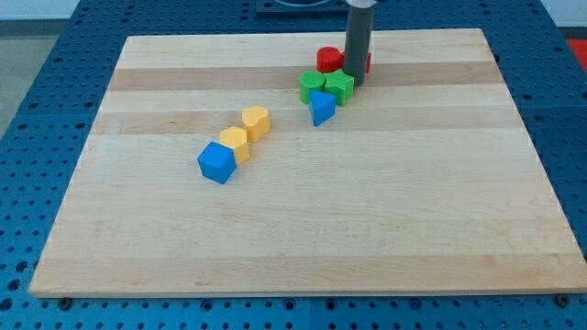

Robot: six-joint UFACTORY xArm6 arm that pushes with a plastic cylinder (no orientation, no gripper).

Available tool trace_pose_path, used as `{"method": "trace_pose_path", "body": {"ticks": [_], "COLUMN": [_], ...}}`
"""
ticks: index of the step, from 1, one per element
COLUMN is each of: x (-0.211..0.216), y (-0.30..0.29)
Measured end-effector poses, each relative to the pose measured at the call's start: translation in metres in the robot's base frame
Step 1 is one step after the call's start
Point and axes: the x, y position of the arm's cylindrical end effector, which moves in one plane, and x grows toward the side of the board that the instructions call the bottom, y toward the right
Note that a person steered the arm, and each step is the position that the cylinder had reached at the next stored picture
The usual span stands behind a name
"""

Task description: Adjust the red blocks into the green blocks

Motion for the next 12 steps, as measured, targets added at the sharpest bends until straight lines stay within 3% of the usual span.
{"method": "trace_pose_path", "body": {"ticks": [4,6,8,12], "x": [-0.001,-0.003,-0.053,-0.052], "y": [-0.002,0.061,0.077,0.029]}}
